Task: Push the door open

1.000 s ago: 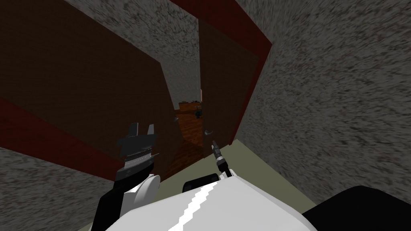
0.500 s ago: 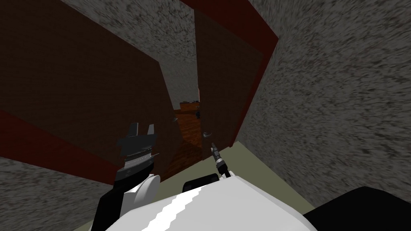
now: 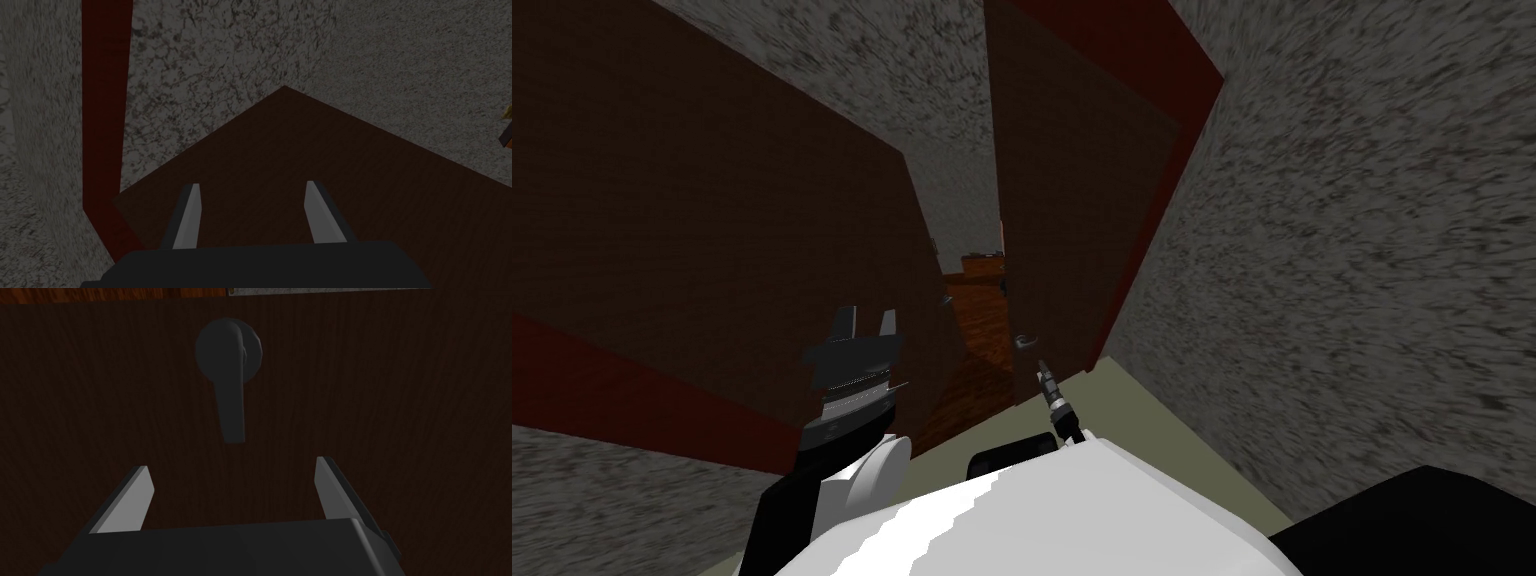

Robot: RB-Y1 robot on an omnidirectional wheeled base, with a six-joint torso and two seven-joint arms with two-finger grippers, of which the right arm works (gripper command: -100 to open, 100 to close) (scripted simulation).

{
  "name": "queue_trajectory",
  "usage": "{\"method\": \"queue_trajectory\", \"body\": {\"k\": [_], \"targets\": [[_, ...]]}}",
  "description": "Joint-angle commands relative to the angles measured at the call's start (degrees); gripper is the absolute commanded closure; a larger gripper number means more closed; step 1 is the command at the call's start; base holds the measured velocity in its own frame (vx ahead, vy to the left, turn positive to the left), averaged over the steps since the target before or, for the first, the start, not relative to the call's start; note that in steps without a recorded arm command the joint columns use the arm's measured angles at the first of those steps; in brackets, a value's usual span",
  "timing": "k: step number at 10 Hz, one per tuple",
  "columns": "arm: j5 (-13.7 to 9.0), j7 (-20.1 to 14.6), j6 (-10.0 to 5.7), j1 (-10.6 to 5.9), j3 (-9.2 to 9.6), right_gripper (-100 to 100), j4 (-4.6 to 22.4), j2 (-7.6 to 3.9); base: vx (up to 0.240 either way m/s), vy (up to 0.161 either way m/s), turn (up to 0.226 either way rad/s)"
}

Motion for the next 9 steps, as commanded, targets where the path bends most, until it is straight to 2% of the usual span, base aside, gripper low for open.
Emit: {"method": "queue_trajectory", "body": {"k": [1, 7, 8, 9], "targets": [[-0.06, 0.06, -0.07, -0.23, -0.16, -100, 0.31, -0.03, 0.162, 0.034, 0.026], [-0.45, 0.39, -0.48, -1.70, -1.15, -100, 2.39, 0.80, 0.189, 0.031, 0.024], [-0.40, 0.33, -0.39, -1.50, -1.03, -100, 2.08, 0.63, 0.086, 0.001, 0.007], [-0.40, 0.33, -0.39, -1.50, -1.03, 100, 2.08, 0.63, -0.013, 0.000, -0.005]]}}
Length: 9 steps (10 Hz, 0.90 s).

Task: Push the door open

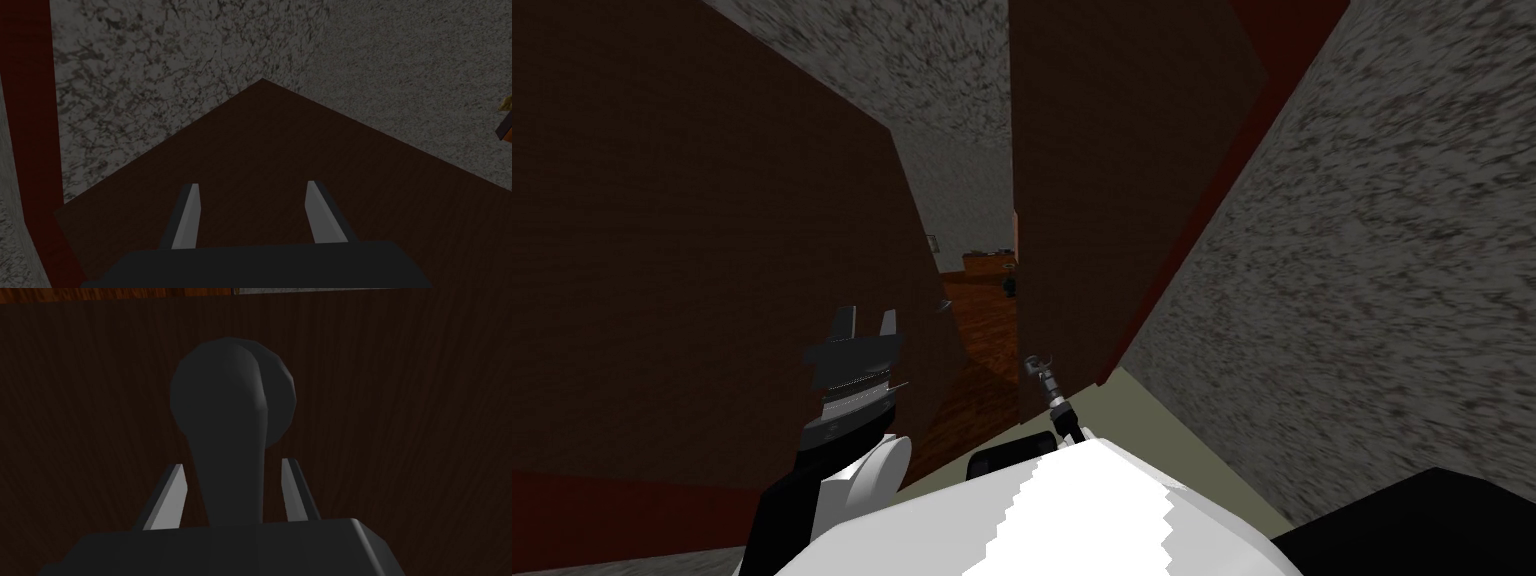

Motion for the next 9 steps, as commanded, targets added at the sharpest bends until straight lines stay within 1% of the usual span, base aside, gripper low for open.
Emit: {"method": "queue_trajectory", "body": {"k": [1, 5, 6, 7, 9], "targets": [[0.00, 0.00, 0.00, 0.04, 0.01, 100, 0.00, -0.01, -0.029, -0.002, 0.008], [0.00, 0.00, 0.00, 0.04, 0.01, 100, 0.00, -0.01, -0.003, -0.001, 0.003], [-0.29, 0.27, 0.15, -0.43, -0.80, 100, 0.17, -0.17, 0.097, 0.025, -0.032], [-0.35, 0.34, 0.16, -0.49, -0.98, 100, 0.23, -0.21, 0.167, 0.049, -0.043], [-0.74, 0.73, 0.20, -0.83, -2.04, 100, 0.58, -0.34, 0.178, 0.086, -0.041]]}}
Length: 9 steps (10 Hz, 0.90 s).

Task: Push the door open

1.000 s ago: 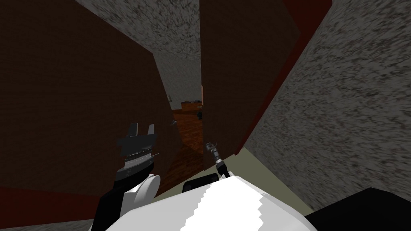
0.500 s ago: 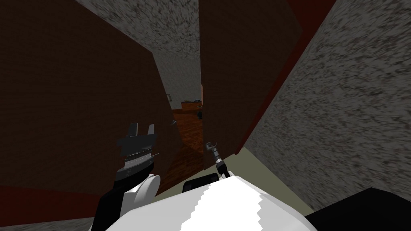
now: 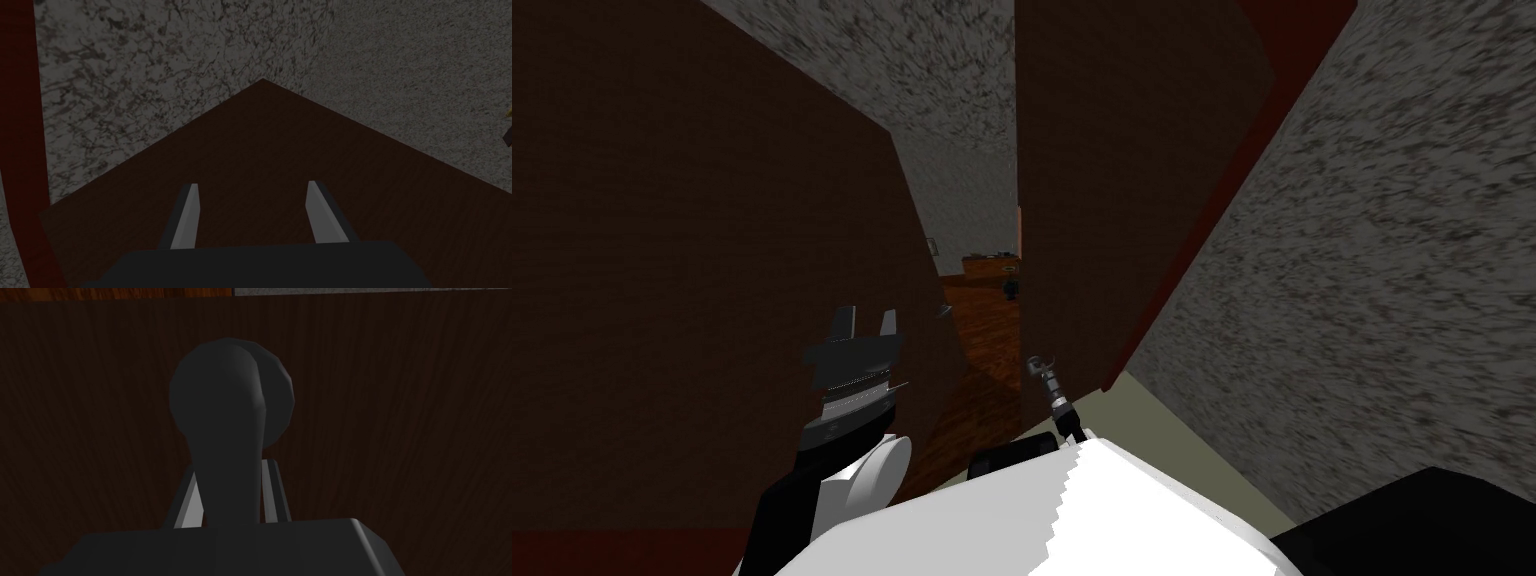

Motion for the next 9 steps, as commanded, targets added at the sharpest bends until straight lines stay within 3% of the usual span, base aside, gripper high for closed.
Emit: {"method": "queue_trajectory", "body": {"k": [1, 5, 9], "targets": [[-0.60, 0.42, -0.78, -1.53, -1.65, 100, 0.93, -0.26, 0.171, 0.069, -0.046], [-1.43, 1.27, -0.70, -2.25, -3.94, 100, 1.67, -0.29, 0.180, 0.063, -0.052], [-2.22, 2.08, -0.61, -2.94, -6.11, 100, 2.38, -0.12, 0.115, 0.070, -0.058]]}}
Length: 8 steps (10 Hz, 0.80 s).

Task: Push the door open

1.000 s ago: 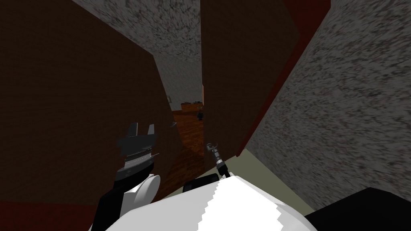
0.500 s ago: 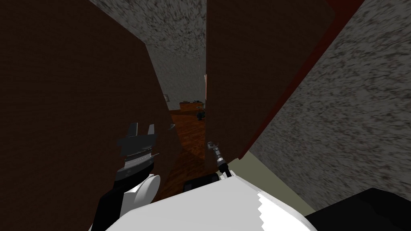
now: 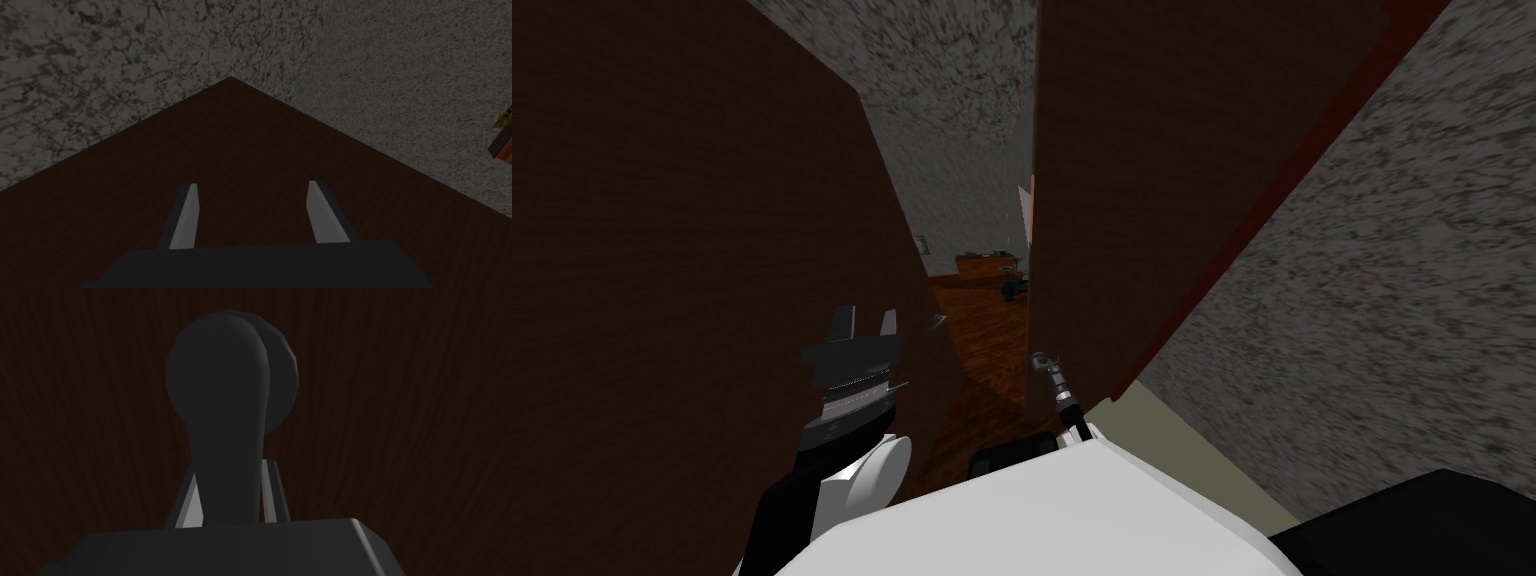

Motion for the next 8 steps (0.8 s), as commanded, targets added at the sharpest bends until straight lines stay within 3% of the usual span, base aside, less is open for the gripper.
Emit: {"method": "queue_trajectory", "body": {"k": [1, 8], "targets": [[-0.54, 0.43, -0.61, -0.93, -1.58, 100, 0.72, -0.38, 0.101, 0.052, -0.042], [-2.31, 2.25, -0.42, -2.47, -6.47, 100, 2.32, 0.88, 0.137, 0.087, -0.072]]}}
